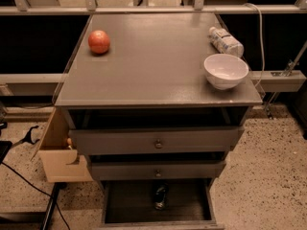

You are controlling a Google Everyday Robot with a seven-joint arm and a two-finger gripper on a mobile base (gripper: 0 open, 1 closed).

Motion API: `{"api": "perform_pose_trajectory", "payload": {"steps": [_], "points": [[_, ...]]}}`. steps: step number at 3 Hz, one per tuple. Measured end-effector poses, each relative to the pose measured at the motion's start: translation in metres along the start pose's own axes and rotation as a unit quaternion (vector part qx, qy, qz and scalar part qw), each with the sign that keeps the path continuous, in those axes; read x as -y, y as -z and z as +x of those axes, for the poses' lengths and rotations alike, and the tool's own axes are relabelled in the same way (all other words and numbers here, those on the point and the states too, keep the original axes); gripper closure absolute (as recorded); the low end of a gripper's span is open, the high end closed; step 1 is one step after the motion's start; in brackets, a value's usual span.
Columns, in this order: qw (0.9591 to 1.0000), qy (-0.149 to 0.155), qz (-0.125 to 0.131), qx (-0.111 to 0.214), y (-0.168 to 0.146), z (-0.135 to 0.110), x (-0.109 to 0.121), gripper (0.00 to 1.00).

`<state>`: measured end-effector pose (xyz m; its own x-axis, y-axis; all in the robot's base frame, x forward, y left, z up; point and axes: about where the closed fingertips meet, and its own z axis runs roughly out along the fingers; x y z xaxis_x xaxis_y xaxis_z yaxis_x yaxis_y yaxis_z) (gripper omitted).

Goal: Close bottom drawer

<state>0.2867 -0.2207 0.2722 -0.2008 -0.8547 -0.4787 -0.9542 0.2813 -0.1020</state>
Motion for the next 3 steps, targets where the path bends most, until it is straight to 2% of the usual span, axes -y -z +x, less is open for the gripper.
{"api": "perform_pose_trajectory", "payload": {"steps": [2, 3], "points": [[0.9995, 0.009, -0.003, 0.029, -0.086, 0.026, -0.015, 1.00], [0.9995, 0.009, -0.004, 0.029, -0.087, 0.026, -0.016, 1.00]]}}
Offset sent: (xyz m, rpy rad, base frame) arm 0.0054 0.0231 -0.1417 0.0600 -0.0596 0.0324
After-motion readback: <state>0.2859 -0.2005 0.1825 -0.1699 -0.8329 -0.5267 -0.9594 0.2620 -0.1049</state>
